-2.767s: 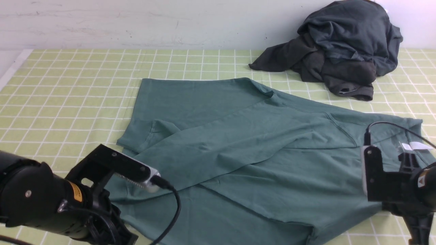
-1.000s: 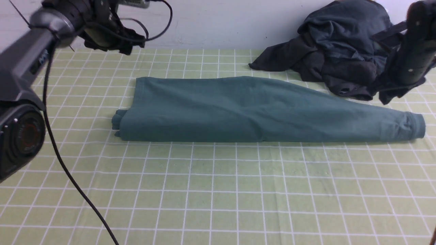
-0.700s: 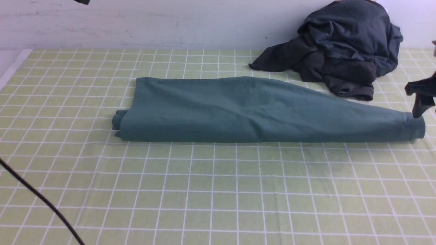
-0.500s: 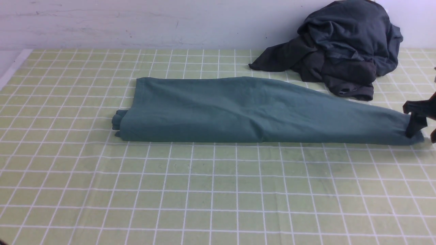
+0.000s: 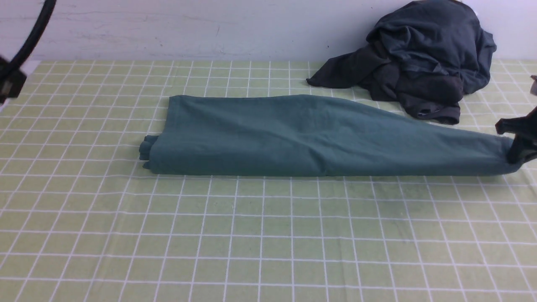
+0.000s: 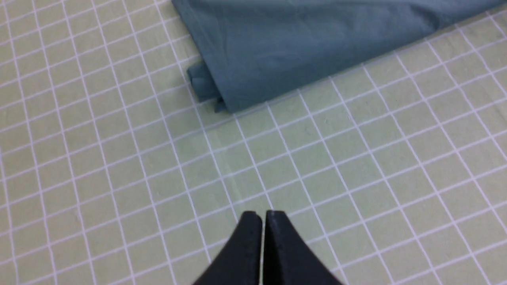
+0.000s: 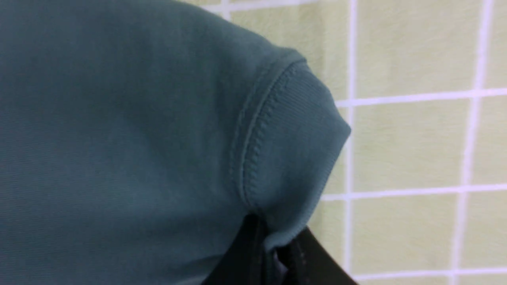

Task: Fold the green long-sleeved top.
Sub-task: Use the right arm to drag the right edge of the fabric to the left and folds it over the left edge

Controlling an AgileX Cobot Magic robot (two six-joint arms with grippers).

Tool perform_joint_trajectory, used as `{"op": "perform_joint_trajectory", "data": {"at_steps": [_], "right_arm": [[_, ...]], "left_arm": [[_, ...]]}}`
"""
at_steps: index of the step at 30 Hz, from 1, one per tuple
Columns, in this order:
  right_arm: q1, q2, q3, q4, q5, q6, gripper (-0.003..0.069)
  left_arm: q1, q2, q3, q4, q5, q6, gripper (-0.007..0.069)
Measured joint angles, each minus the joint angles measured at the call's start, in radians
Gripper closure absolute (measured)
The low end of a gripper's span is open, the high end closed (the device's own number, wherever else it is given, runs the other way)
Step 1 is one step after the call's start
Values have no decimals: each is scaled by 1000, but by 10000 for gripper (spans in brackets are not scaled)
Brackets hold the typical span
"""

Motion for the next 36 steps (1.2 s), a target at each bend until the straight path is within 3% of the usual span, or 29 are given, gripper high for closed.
{"op": "perform_joint_trajectory", "data": {"at_steps": [4,9,16,19,23,29,32,36], "right_arm": [[-3,-108,-20,-73,1,67,633],[42,-195,-134,-34,19,102,634],[340,-227,-311,127,-9,107,634],[521,-197,-323,177,-107,107,634],[687,-118,-331,191,-249,109,634],[835,50,-331,218,-421,110,633],[863,103,-331,225,-462,108,612],[877,151,-330,230,-536,69,442]], "left_arm": [[0,-154,197,-5,-34,-53,628],[0,-305,454,-16,-197,-62,627],[0,-366,726,-13,-391,-105,627],[0,-366,777,-11,-429,-112,627],[0,-366,804,-25,-501,-114,627],[0,-366,860,-84,-608,-114,627],[0,-366,864,-91,-610,-114,627],[0,-366,864,-99,-624,-114,627]]}}
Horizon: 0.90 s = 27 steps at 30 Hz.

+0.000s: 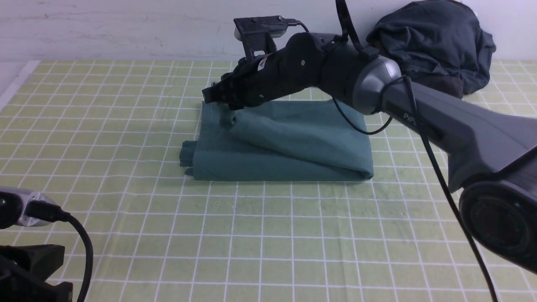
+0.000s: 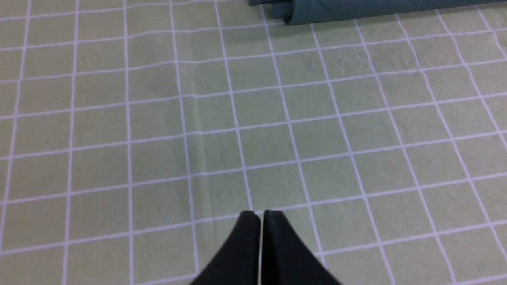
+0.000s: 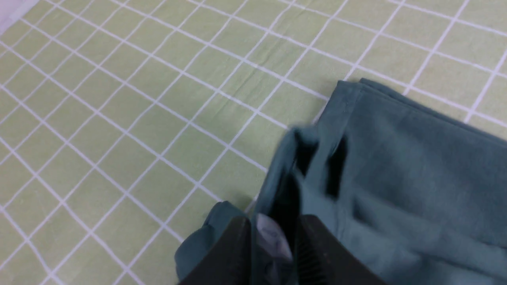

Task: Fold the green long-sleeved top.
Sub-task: Use the right arm to drag the right edge of the fabric to the left and folds it over the left edge

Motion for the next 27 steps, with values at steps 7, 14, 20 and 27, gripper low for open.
{"op": "perform_joint_trajectory", "data": {"at_steps": [7,14,20,27], "right_arm": [[1,3,-1,11,-36,-23,287],[31,121,-3,69,-29,-27,519],[76,150,2,78,-35,-120,631],[64,-44,3,11,5,-181,543]], "left_arm": [[0,0,0,-4,-13,0,627],[0,0,0,-4,-29,0,627],[0,0,0,-10,-29,0,627],[0,0,0,-15,-29,0,627]]}}
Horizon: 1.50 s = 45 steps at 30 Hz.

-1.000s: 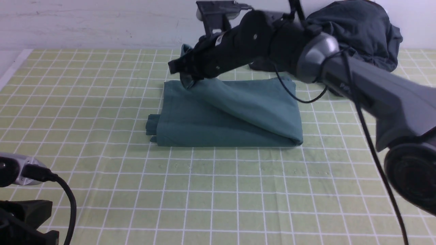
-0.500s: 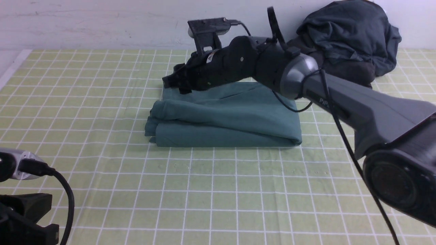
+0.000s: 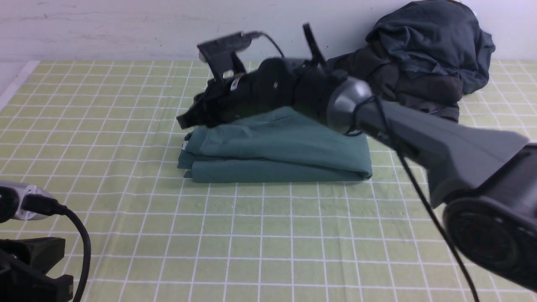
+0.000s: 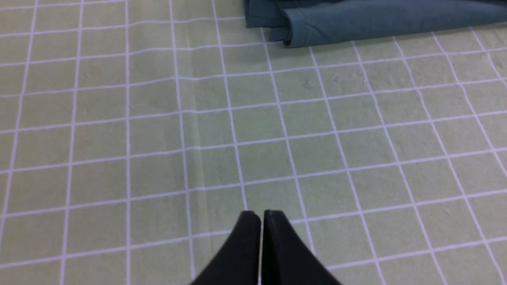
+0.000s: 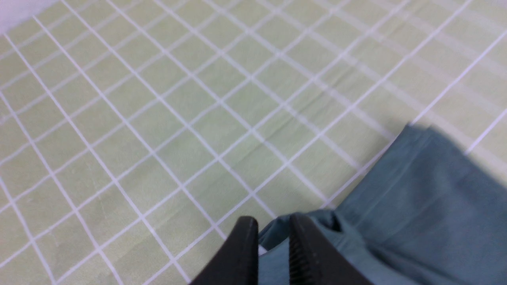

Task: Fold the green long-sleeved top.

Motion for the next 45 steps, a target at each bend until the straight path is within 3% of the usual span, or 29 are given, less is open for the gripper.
{"op": "perform_joint_trajectory", "data": {"at_steps": [4,5,10,16,18,22,26,29,32,36,41,45], "right_arm": [[-20,-157,0,-123,140,-1,512],[-32,-246,0,-219,239,-3,510],[-83,-521,-5,-450,533,13,561],[-205,-728,17,-484,624,38,643],[-269,-858,141,-471,609,40,665],[-329,-1027,383,-458,473,72,671],[-351,-1328,885,-431,124,185,672],[-351,-1447,1120,-409,-59,201,672],[-351,-1595,1484,-405,-371,212,672],[-351,-1672,1813,-405,-675,218,673],[-351,-1680,2084,-405,-877,229,673],[-351,-1681,2195,-405,-855,233,673]], "left_arm": [[0,0,0,0,0,0,627],[0,0,0,0,0,0,627],[0,0,0,0,0,0,627],[0,0,0,0,0,0,627],[0,0,0,0,0,0,627],[0,0,0,0,0,0,627],[0,0,0,0,1,0,627],[0,0,0,0,1,0,627],[0,0,0,0,1,0,627],[0,0,0,0,1,0,627],[0,0,0,0,1,0,627],[0,0,0,0,1,0,627]]}}
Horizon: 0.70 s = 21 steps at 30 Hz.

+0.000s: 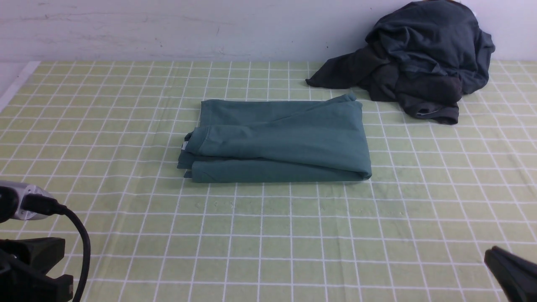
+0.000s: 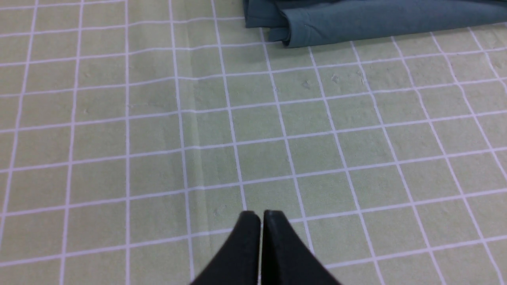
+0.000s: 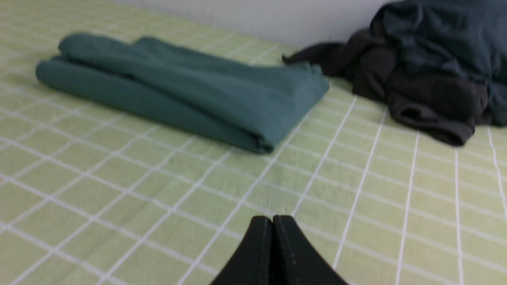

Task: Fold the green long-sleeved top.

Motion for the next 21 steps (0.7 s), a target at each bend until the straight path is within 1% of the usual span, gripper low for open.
{"op": "perform_joint_trajectory", "data": {"at_steps": [1,3,4,5,6,7,10,11,13,16,18,19,21], "right_arm": [[0,-1,3,0,23,0,673],[0,-1,3,0,151,0,673],[0,-1,3,0,151,0,673],[0,-13,4,1,221,0,673],[0,-17,4,1,221,0,673],[-9,-72,4,3,287,0,673],[-35,-168,4,3,351,0,673],[-67,-273,4,3,406,1,673],[-91,-335,4,3,434,1,673],[-156,-544,4,3,542,28,673],[-178,-592,4,3,565,40,673],[-211,-625,4,3,567,63,673],[-241,-635,4,3,568,74,673]], "left_arm": [[0,0,0,0,0,0,627],[0,0,0,-1,0,0,627],[0,0,0,-1,0,0,627],[0,0,0,-1,0,0,627],[0,0,0,-1,0,0,627],[0,0,0,-3,1,0,627],[0,0,0,-3,1,0,627],[0,0,0,-8,1,0,627],[0,0,0,-9,1,0,627],[0,0,0,-14,1,0,627],[0,0,0,-14,1,0,627],[0,0,0,-15,1,0,627],[0,0,0,-16,1,0,627]]}}
